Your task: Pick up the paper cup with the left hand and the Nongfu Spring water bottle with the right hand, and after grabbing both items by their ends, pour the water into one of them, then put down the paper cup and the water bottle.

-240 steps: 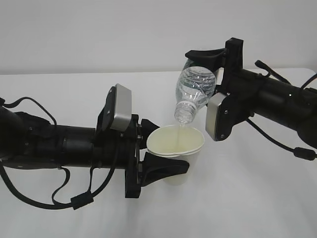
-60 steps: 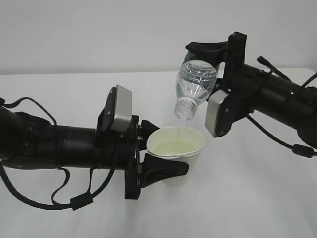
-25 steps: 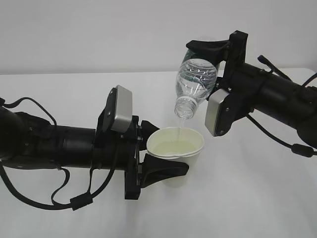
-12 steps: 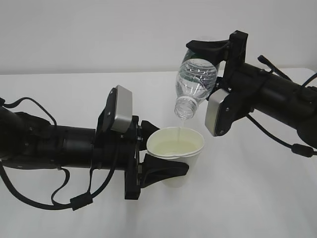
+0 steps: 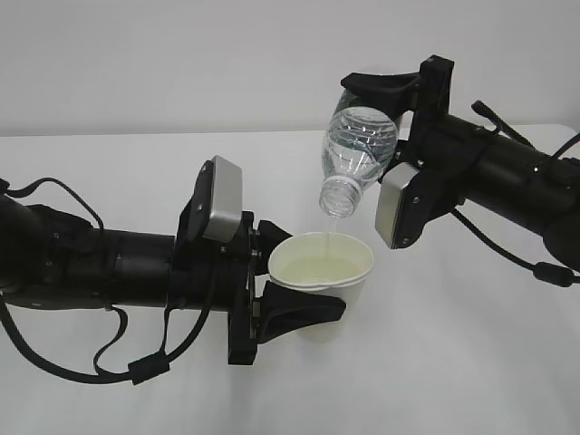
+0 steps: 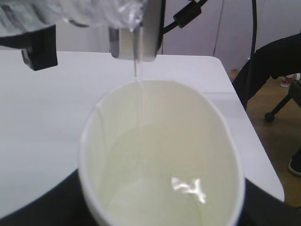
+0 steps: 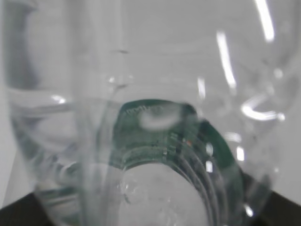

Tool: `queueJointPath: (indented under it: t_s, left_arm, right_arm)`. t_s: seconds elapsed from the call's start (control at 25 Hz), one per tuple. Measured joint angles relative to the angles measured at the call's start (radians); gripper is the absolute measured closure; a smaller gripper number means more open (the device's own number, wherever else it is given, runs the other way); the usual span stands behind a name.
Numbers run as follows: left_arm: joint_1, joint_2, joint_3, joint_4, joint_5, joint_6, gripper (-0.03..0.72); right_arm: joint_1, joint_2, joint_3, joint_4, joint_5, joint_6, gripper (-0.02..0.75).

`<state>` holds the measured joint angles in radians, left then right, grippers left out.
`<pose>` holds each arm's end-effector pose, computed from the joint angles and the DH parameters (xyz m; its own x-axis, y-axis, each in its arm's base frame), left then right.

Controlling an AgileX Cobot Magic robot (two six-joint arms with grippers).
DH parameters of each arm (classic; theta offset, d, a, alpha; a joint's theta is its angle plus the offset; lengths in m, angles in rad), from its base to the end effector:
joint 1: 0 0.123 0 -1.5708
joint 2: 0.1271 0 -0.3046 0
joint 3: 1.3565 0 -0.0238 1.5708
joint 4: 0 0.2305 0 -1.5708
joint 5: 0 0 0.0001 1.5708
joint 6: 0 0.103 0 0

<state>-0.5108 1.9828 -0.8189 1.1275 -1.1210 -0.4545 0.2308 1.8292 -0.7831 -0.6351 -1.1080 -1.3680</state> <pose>0.2582 -0.2407 0.1721 -0.0181 0.1988 -0.9799 0.9967 0.0808 -0.0020 0.3317 0.1341 0.2351 0.6987 -0.7006 0.1447 0.1366 -0.0678 -0.9883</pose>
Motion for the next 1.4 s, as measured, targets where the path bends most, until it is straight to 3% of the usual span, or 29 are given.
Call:
queueJointPath:
  t_s: [1.4]
  left_arm:
    - [0.000, 0.000, 0.000, 0.000, 0.001, 0.000, 0.260]
  right_arm:
    - [0.000, 0.000, 0.006, 0.000, -0.007, 0.048, 0.255]
